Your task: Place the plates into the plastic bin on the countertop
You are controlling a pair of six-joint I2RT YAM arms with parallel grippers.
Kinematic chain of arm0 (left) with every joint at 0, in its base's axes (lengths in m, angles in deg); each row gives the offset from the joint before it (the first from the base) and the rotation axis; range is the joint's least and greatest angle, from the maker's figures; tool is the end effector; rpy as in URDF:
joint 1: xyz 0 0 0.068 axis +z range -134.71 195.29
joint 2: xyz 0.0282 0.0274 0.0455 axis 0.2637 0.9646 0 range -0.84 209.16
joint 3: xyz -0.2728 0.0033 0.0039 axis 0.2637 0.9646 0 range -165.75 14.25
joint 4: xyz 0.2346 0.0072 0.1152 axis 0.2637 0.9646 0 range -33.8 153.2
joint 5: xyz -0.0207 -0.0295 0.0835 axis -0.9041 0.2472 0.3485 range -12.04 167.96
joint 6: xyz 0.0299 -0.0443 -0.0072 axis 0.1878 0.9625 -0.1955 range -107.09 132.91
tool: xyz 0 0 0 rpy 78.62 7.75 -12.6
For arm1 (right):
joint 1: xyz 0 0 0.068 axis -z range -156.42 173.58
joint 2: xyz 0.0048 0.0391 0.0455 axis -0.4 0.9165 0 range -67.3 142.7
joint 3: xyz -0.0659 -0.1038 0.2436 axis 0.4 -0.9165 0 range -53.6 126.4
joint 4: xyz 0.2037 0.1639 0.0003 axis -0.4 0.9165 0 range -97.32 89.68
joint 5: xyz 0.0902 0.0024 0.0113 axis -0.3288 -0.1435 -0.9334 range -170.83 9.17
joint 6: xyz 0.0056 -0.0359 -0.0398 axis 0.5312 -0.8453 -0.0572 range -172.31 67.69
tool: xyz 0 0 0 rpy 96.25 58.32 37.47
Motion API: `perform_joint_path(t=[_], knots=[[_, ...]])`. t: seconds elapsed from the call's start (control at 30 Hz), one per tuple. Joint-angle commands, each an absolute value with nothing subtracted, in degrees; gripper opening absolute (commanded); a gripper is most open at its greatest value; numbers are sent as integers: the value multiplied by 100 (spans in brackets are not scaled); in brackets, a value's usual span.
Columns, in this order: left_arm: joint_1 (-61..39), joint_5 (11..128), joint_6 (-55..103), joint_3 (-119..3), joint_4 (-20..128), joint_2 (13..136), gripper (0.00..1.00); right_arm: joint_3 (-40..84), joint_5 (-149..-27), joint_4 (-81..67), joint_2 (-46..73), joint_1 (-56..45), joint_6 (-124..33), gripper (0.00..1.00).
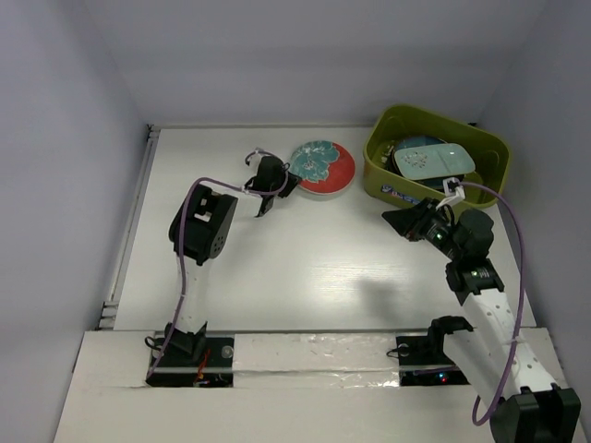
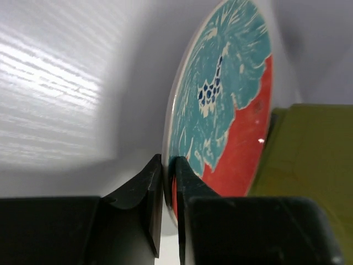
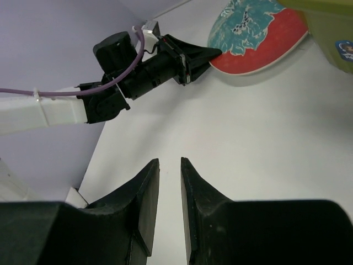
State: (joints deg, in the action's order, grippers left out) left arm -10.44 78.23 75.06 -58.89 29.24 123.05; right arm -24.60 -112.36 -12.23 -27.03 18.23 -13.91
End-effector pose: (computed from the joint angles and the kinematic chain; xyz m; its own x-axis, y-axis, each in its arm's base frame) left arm 0.4226 -0.2035 0.1367 -0.5502 -0.7164 -0.4291 -0.1204 0.5766 -0.8081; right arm 0.1718 0.0348 0.2837 -0.4572 0.4889 -0.7429 -0.3993 0.6336 0.6627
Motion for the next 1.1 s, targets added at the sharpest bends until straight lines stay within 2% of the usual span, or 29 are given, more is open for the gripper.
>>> perform_joint_path(t=[0.0, 0.07, 0.17, 0.27, 0.43, 0.6, 0.83, 1.07], knots=[[-1020, 7989, 7654, -5529, 2475, 12177, 0, -2319, -11282, -1515, -2696, 1769, -1363, 28], [-871, 7910, 7689, -5090, 2054, 11783, 0, -2292, -11168, -1410, -2722, 1769, -1407, 29], [-748, 7822, 7620, -4096, 1358, 10889, 0, -2284, -11168, -1575, -2652, 1707, -1364, 47], [-747, 7594, 7488, -3000, 840, 9894, 0, -2030, -10966, -1690, -2154, 1253, -1310, 73], [-615, 7252, 7645, -1697, 347, 8200, 0, -1503, -10159, -1567, -1301, 294, -1381, 90], [-563, 6926, 7655, -713, 608, 6694, 0, -1308, -9876, -1699, -597, 2, -1276, 96], [-510, 6619, 7382, -280, 1408, 4674, 0, -649, -9164, -1417, 432, -551, -1487, 98], [-387, 6153, 7355, -192, 1937, 3731, 0, -490, -9681, -1664, 942, -551, -1426, 98]])
